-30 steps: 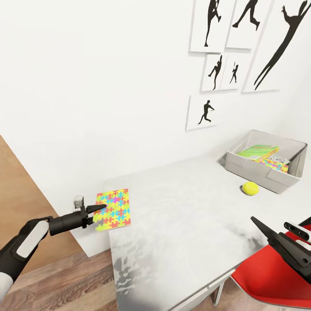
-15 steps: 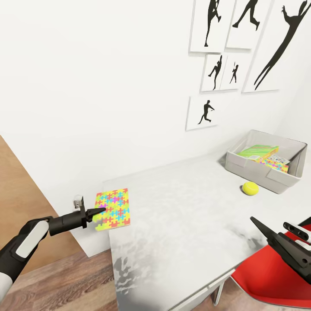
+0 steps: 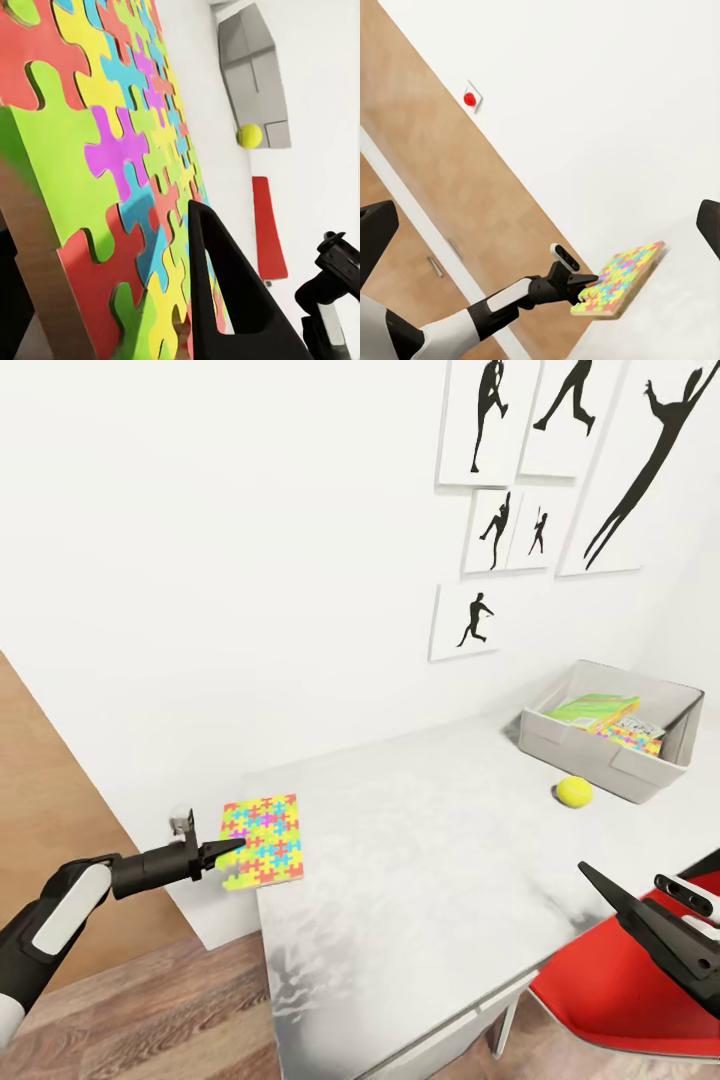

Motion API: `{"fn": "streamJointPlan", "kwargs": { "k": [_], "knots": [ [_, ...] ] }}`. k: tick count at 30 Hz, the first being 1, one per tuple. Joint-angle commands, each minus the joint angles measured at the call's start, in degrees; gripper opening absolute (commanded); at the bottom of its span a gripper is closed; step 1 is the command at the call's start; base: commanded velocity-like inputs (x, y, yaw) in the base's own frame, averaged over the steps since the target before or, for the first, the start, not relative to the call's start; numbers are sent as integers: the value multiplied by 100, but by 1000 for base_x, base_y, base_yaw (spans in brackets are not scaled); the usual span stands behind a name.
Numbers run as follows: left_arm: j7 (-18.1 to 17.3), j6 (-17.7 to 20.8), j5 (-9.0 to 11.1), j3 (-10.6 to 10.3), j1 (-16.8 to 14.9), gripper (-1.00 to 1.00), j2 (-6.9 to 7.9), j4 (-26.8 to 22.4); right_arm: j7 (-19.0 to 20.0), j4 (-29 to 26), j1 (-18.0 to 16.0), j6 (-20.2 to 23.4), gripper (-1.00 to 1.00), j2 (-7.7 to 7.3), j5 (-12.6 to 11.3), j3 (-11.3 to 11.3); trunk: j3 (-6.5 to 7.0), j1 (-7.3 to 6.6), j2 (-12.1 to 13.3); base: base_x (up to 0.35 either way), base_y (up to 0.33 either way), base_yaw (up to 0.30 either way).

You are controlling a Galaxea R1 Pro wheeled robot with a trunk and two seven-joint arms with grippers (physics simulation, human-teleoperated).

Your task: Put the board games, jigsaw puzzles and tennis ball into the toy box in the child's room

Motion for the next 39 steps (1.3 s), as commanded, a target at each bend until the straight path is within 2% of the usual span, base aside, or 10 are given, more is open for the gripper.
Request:
{"fn": "streamJointPlan", "kwargs": {
  "k": [1,7,10,12,13,14,18,20,24,39],
  "knots": [
    [-11,17,7,-11,-2,-100,6,-1,9,0,-3,58,100,-1,-15,-1,14,-23,39,-2,0,0],
    [-11,186,-3,-11,13,-100,45,-10,17,0,-3,54,100,-1,-15,-1,121,-155,280,0,0,0],
    [-11,288,25,-11,19,-100,155,-8,15,5,-3,51,100,-1,-15,-1,175,-221,400,0,0,0],
    [-40,321,54,-8,30,-100,313,-2,17,7,-3,51,100,-1,-15,-1,175,-221,400,0,0,0],
    [-351,336,64,-2,38,-100,501,3,18,8,-3,50,100,-1,-15,-1,193,-243,440,0,0,0],
    [-462,337,54,-1,38,-100,537,3,18,8,-3,50,100,-1,-15,-3,211,-265,480,0,0,0],
    [-1390,342,-27,-4,47,-100,792,34,15,8,-3,50,100,-1,-15,5,283,-352,641,0,0,0],
    [-1514,342,-28,-9,49,-100,840,41,12,8,-3,50,100,1,-15,11,319,-396,721,0,0,0],
    [-1652,343,-29,-14,50,-100,889,46,11,2,-3,50,100,0,-15,16,391,-484,881,-54,0,0],
    [-1672,343,-29,-28,50,-100,891,30,10,1,-3,50,100,2,-15,22,687,-814,1483,-53,0,-45]
  ]
}}
